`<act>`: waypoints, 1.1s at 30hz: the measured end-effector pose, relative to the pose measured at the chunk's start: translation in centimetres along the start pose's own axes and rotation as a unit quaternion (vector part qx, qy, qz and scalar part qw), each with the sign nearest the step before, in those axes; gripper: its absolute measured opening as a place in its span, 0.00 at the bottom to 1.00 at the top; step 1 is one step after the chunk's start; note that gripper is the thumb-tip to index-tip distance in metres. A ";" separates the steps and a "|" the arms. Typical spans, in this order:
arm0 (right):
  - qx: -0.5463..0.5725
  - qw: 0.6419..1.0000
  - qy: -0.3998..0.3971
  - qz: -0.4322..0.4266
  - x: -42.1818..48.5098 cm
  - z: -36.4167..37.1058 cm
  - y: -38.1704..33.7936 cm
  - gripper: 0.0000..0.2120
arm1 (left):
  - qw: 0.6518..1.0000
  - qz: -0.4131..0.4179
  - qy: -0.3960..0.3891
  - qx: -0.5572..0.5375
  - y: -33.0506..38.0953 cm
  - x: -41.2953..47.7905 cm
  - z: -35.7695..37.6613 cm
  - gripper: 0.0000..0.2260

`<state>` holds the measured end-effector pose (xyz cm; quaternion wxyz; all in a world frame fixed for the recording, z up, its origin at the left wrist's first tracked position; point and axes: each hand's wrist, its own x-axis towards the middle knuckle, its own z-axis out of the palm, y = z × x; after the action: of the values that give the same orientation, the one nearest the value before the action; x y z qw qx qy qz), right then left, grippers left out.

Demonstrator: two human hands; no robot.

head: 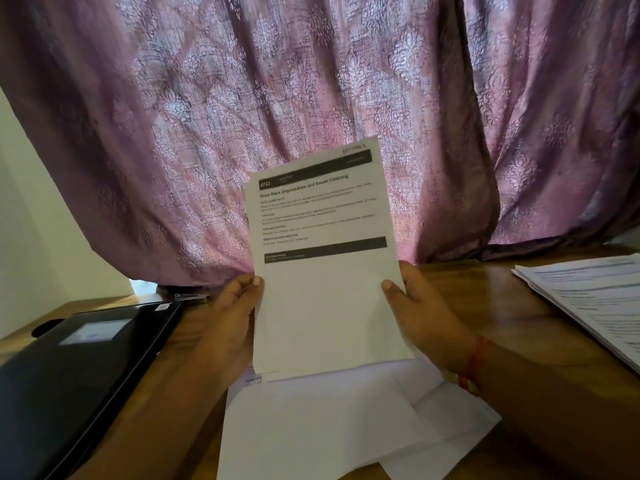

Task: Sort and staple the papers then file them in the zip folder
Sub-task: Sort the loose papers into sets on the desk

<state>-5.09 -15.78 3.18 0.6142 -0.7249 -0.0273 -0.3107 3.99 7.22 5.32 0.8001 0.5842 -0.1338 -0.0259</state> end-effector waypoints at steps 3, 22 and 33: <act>0.026 0.999 -0.021 -0.004 0.2 -0.2 0.0 0.19 | 0.999 -0.003 -0.049 0.006 0.1 -0.4 -0.1 0.12; -0.053 0.992 -0.096 0.070 -0.3 -0.7 0.0 0.11 | 0.998 -0.040 0.046 -0.005 -0.1 0.9 -2.1 0.12; -0.496 0.801 -0.329 -0.071 -1.9 -0.1 -0.3 0.26 | 0.989 -0.073 0.127 0.029 -0.1 2.4 -4.9 0.10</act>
<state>-6.75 -15.11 2.51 0.1010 -0.9851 -0.1214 -0.0678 7.52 11.27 4.32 0.7890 0.6143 0.0114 -0.0063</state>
